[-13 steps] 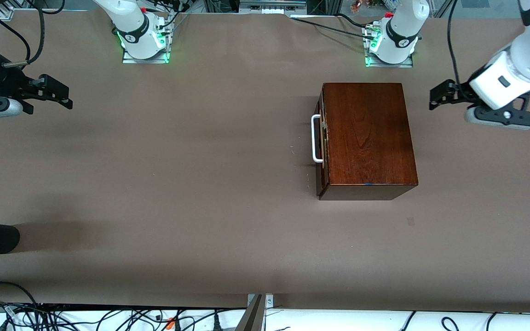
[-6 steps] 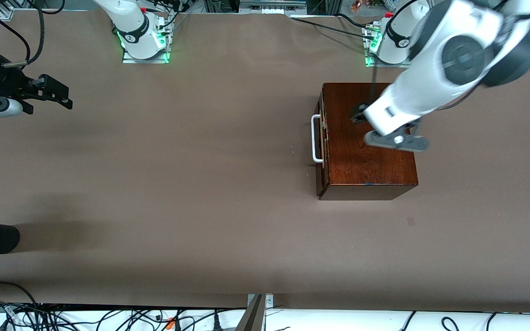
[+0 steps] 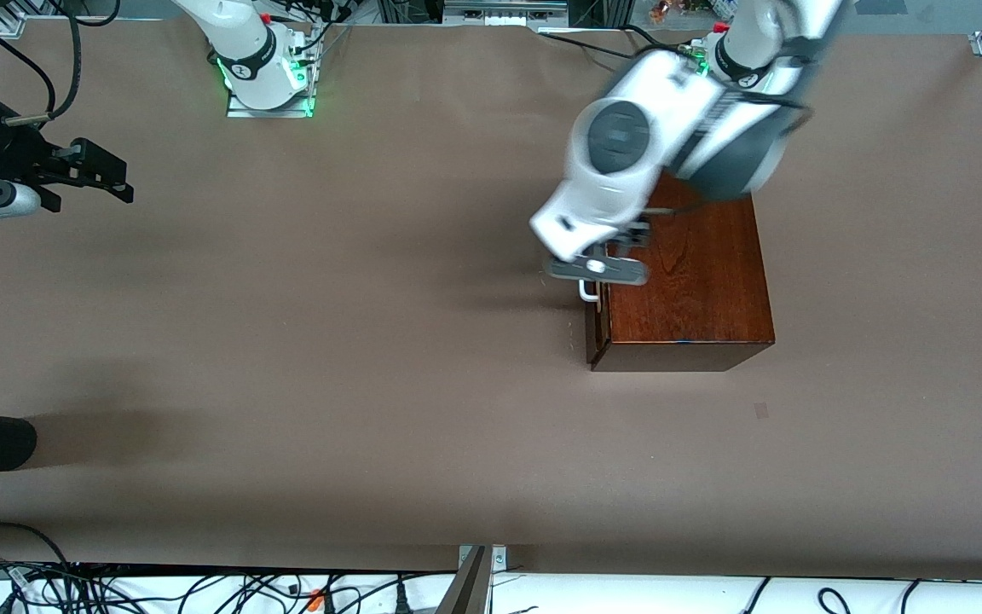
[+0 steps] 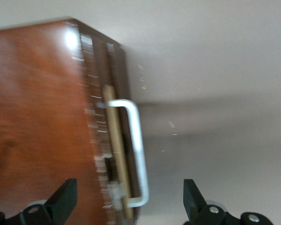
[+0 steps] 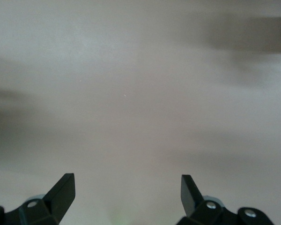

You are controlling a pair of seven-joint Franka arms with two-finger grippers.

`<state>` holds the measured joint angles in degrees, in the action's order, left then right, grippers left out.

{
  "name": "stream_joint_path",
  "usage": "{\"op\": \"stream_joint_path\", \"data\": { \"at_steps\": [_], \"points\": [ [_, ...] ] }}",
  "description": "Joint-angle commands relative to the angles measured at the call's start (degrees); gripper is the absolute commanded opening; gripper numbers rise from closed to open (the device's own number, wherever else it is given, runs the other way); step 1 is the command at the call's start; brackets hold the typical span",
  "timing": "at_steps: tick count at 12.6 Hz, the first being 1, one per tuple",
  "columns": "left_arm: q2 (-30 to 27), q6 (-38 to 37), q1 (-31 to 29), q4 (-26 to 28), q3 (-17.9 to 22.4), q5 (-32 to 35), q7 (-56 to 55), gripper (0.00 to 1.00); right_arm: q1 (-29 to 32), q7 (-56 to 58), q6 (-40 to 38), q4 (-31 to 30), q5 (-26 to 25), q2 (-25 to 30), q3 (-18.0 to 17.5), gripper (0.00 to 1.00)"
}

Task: Open drawer, take yellow block, close drawer
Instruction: 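Move the left gripper to the metal drawer handle of the wooden box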

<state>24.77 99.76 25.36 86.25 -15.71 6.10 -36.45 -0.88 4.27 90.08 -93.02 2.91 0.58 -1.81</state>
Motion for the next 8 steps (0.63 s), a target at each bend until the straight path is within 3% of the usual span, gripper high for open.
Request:
{"op": "stream_joint_path", "data": {
  "at_steps": [1,4,8],
  "points": [
    [4.04,1.57,3.46,-2.40,0.76,2.61,-5.02,1.00,0.70,-0.23,-0.25,1.09,-0.71,-0.40,-0.65,1.00],
    [6.86,2.81,5.22,-1.78,0.68,9.26,-7.66,1.00,0.79,-0.23,-0.25,1.09,-0.71,-0.40,-0.65,1.00],
    [7.22,2.81,5.66,0.94,0.68,9.55,-8.90,1.00,0.79,-0.23,-0.25,1.09,-0.71,-0.40,-0.65,1.00]
  ]
}}
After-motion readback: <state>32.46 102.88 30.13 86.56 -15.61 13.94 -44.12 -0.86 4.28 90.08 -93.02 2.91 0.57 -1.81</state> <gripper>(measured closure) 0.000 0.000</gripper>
